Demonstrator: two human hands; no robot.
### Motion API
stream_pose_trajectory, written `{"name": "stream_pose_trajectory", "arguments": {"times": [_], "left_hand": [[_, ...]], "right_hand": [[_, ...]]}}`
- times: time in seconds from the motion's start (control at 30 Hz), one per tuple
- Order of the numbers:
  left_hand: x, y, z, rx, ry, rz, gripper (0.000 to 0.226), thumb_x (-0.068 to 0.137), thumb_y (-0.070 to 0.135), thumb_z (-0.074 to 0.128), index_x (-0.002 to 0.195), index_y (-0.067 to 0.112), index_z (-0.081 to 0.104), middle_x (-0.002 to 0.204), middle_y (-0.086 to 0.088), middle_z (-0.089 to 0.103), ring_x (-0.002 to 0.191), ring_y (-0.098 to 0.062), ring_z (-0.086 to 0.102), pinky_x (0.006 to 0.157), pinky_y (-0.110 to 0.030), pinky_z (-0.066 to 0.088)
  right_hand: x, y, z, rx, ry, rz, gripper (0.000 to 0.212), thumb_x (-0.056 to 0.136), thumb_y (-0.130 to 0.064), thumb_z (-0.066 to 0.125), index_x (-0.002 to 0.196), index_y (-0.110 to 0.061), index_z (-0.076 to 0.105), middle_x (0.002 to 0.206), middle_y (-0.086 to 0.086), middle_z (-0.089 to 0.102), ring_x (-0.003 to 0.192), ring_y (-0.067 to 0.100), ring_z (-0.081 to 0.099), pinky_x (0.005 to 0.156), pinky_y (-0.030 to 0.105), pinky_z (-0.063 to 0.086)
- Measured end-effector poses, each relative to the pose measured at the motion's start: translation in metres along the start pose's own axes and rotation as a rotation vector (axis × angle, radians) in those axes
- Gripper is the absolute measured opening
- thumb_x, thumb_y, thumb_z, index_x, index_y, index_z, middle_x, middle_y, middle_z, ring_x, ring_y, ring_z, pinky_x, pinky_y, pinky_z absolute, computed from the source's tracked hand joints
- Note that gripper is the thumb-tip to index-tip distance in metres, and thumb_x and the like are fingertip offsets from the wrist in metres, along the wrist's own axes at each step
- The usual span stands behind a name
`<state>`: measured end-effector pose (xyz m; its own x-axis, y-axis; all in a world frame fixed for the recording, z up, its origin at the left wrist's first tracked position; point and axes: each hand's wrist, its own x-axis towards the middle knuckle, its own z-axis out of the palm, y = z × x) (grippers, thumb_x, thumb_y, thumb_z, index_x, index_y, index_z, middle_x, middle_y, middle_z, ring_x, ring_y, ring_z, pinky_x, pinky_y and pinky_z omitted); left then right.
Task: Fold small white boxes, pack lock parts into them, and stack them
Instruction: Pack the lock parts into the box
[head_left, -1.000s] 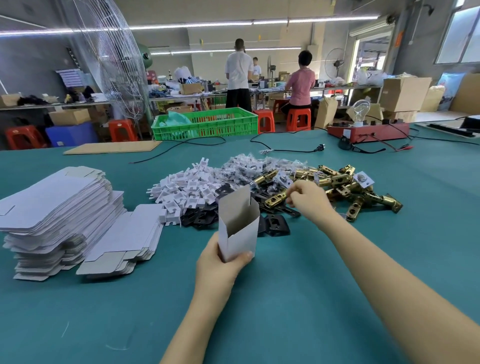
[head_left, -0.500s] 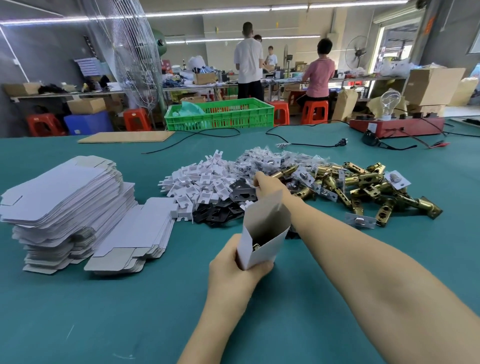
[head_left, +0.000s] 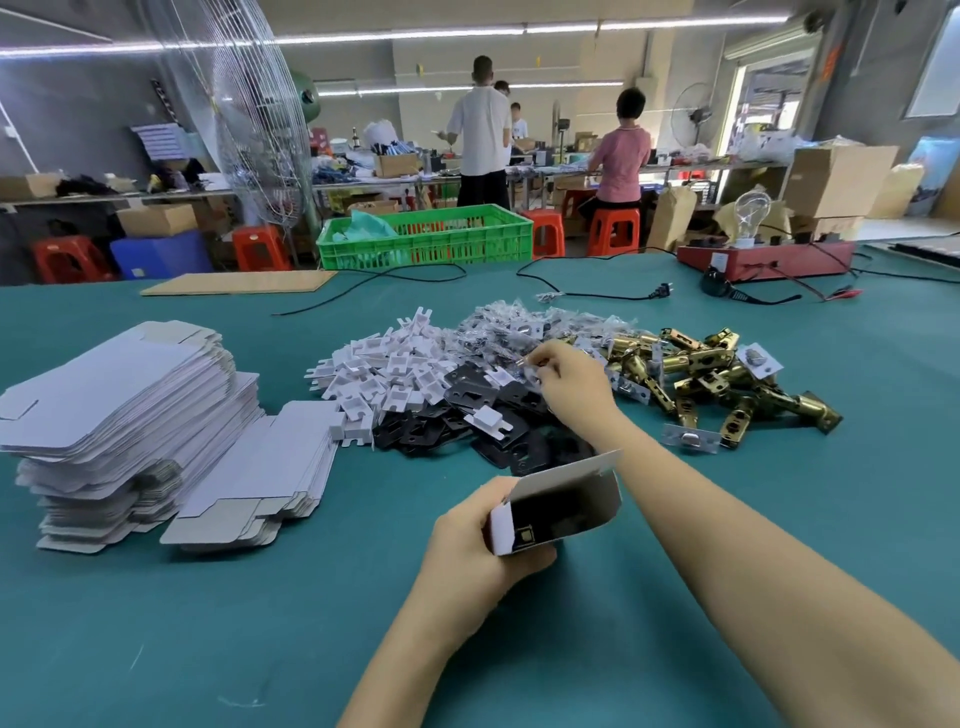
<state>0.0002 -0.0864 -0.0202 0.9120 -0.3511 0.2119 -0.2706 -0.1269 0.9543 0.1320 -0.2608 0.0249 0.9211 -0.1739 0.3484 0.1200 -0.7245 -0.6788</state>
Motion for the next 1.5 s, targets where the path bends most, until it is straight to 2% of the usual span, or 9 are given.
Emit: {"name": "stream_pose_trajectory", "arguments": {"times": [0.2, 0.33, 0.47, 0.53, 0.67, 0.87, 1.03, 1.27, 1.5], "left_hand": [[-0.004, 0.010, 0.002, 0.032, -0.022, -0.011, 0.047, 0.063, 0.016, 0.074, 0.096, 0.048, 0.068, 0.090, 0.016, 0.071, 0.084, -0.008, 0.064, 0.079, -0.027, 0.051], [-0.006, 0.013, 0.003, -0.001, -0.003, -0.018, 0.038, 0.062, 0.014, 0.073, 0.092, 0.038, 0.069, 0.085, 0.008, 0.070, 0.077, -0.009, 0.059, 0.072, -0.022, 0.048], [-0.007, 0.013, 0.003, -0.087, 0.041, -0.078, 0.037, 0.061, 0.015, 0.076, 0.095, 0.028, 0.072, 0.094, 0.003, 0.075, 0.082, -0.008, 0.066, 0.072, -0.021, 0.053], [-0.007, 0.012, 0.003, -0.098, 0.035, -0.099, 0.040, 0.061, 0.016, 0.077, 0.099, 0.024, 0.071, 0.095, 0.002, 0.074, 0.083, -0.008, 0.066, 0.074, -0.023, 0.054], [-0.006, 0.008, 0.001, -0.086, 0.027, -0.118, 0.042, 0.062, 0.020, 0.076, 0.104, 0.021, 0.068, 0.098, 0.001, 0.073, 0.089, -0.012, 0.067, 0.079, -0.026, 0.054], [-0.004, 0.005, 0.000, -0.139, 0.008, -0.123, 0.043, 0.064, 0.018, 0.078, 0.105, 0.026, 0.068, 0.098, 0.006, 0.075, 0.091, -0.009, 0.069, 0.074, -0.019, 0.054], [-0.004, 0.006, 0.000, -0.155, 0.012, -0.127, 0.043, 0.065, 0.018, 0.078, 0.105, 0.027, 0.068, 0.099, 0.007, 0.075, 0.092, -0.010, 0.070, 0.070, -0.016, 0.052], [-0.003, 0.006, 0.001, -0.164, 0.012, -0.119, 0.049, 0.064, 0.018, 0.075, 0.112, 0.017, 0.066, 0.105, -0.003, 0.073, 0.097, -0.017, 0.069, 0.080, -0.025, 0.056], [-0.003, 0.004, 0.001, -0.170, 0.028, -0.093, 0.043, 0.065, 0.021, 0.077, 0.107, 0.024, 0.067, 0.102, 0.001, 0.075, 0.097, -0.017, 0.070, 0.083, -0.031, 0.056]], "right_hand": [[-0.051, 0.003, -0.085, 1.238, 0.110, 0.874, 0.022, 0.097, 0.002, 0.036, 0.090, -0.005, 0.055, 0.089, 0.016, 0.054, 0.077, 0.023, 0.055, 0.060, 0.038, 0.052], [-0.081, 0.007, -0.123, 1.475, 0.004, 0.842, 0.026, 0.096, -0.015, 0.052, 0.118, -0.001, 0.051, 0.120, 0.020, 0.042, 0.103, 0.027, 0.049, 0.056, 0.033, 0.054], [-0.095, -0.013, -0.137, 1.412, -0.122, 0.620, 0.025, 0.091, 0.008, 0.043, 0.115, -0.001, 0.046, 0.118, 0.019, 0.044, 0.122, 0.029, 0.050, 0.059, 0.030, 0.058], [-0.100, -0.033, -0.140, 1.224, -0.182, 0.439, 0.016, 0.093, 0.012, 0.043, 0.101, -0.001, 0.049, 0.099, 0.016, 0.053, 0.104, 0.025, 0.066, 0.059, 0.025, 0.057], [-0.114, -0.066, -0.142, 0.780, -0.244, 0.019, 0.015, 0.088, -0.003, 0.063, 0.099, -0.011, 0.055, 0.089, 0.006, 0.074, 0.081, 0.016, 0.070, 0.056, 0.020, 0.051], [-0.120, -0.091, -0.123, 0.093, -0.193, -0.399, 0.013, 0.079, -0.019, 0.077, 0.090, -0.024, 0.070, 0.092, -0.004, 0.058, 0.086, 0.009, 0.054, 0.073, 0.017, 0.040], [-0.122, -0.090, -0.111, 0.010, -0.169, -0.493, 0.021, 0.080, -0.016, 0.076, 0.090, -0.027, 0.061, 0.085, -0.021, 0.059, 0.083, -0.004, 0.051, 0.069, 0.008, 0.036], [-0.116, -0.081, -0.106, -0.255, -0.221, -0.570, 0.013, 0.085, 0.000, 0.062, 0.084, -0.010, 0.071, 0.083, -0.005, 0.070, 0.080, 0.015, 0.055, 0.079, -0.002, 0.024], [-0.111, -0.070, -0.109, -0.057, -0.104, -0.404, 0.007, 0.088, -0.013, 0.064, 0.093, -0.017, 0.067, 0.082, -0.005, 0.064, 0.080, 0.009, 0.058, 0.067, 0.012, 0.040]]}}
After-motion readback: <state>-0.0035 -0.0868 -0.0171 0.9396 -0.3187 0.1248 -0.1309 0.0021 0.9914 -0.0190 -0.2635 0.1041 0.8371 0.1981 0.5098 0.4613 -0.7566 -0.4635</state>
